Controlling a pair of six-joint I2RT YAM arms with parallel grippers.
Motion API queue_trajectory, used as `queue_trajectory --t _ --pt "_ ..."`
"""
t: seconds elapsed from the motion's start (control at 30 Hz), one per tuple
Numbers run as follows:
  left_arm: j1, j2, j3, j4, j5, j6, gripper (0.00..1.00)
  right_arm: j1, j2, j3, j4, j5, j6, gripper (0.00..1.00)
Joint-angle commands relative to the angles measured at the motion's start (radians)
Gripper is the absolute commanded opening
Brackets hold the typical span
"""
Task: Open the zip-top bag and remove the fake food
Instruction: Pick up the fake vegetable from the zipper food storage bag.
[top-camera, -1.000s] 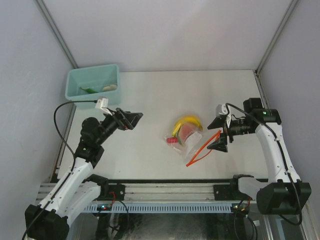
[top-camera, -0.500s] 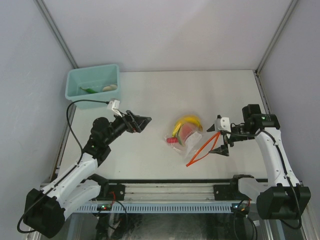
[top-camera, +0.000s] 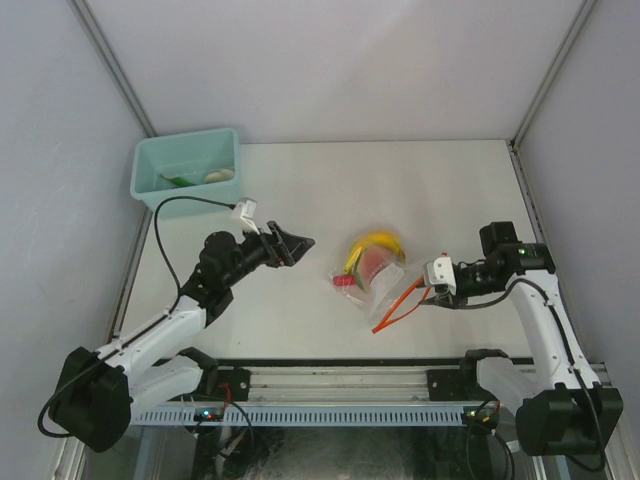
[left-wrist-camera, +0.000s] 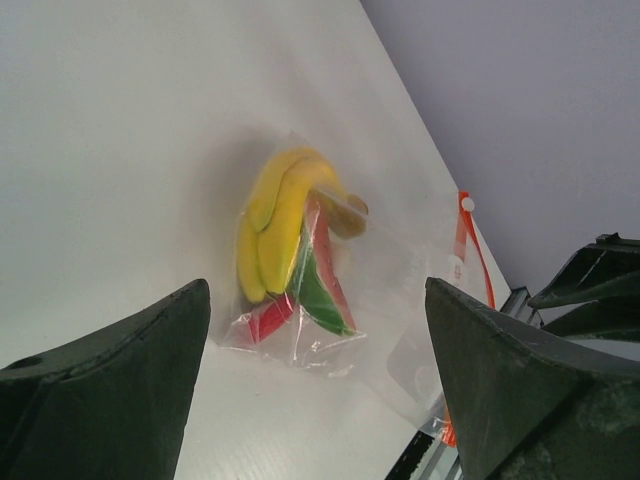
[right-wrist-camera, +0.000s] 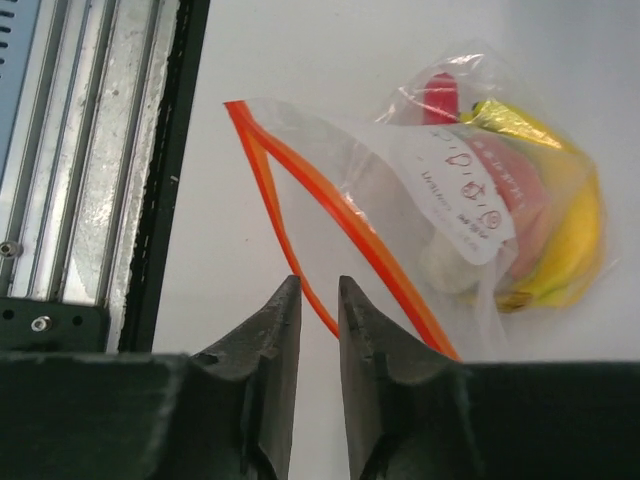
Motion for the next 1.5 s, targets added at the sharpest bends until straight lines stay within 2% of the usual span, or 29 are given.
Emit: queue_trajectory --t 0.0,0.1,0.13,0.43,0.7,0.9,1.1,1.47 --pt "-0.031 0.064 0.071 0.049 -0.003 -0.006 0.88 0.039 -0.039 -0.054 0.087 0.05 0.013 0.16" --pt "-0.054 0.117 0.1 0.049 -0.008 0.001 0.89 0.061 -0.076 -0.12 0.199 0.077 0.066 0.01" --pt "-0.062 0.135 0.11 0.05 -0.014 0.003 0.89 0.066 -0.086 -0.134 0.228 0.085 0.088 0.0" --pt "-0.125 0.358 0.23 0.086 0.013 0.061 0.92 0.096 -0.168 -0.325 0.622 0.096 0.19 0.0" --pt "-0.136 0.507 0.32 0.089 0.033 0.093 0.93 0.149 -0.196 -0.454 0.941 0.129 0.272 0.0" --pt "-0.136 0.601 0.387 0.089 0.043 0.106 0.89 0.189 -0.195 -0.531 1.138 0.16 0.329 0.0" --pt "-0.136 0.689 0.455 0.087 0.078 0.114 0.81 0.211 -0.161 -0.568 1.235 0.175 0.333 0.0" --pt "-0.136 0.767 0.471 0.08 0.135 0.126 0.82 0.241 -0.026 -0.552 1.297 0.177 0.296 0.02"
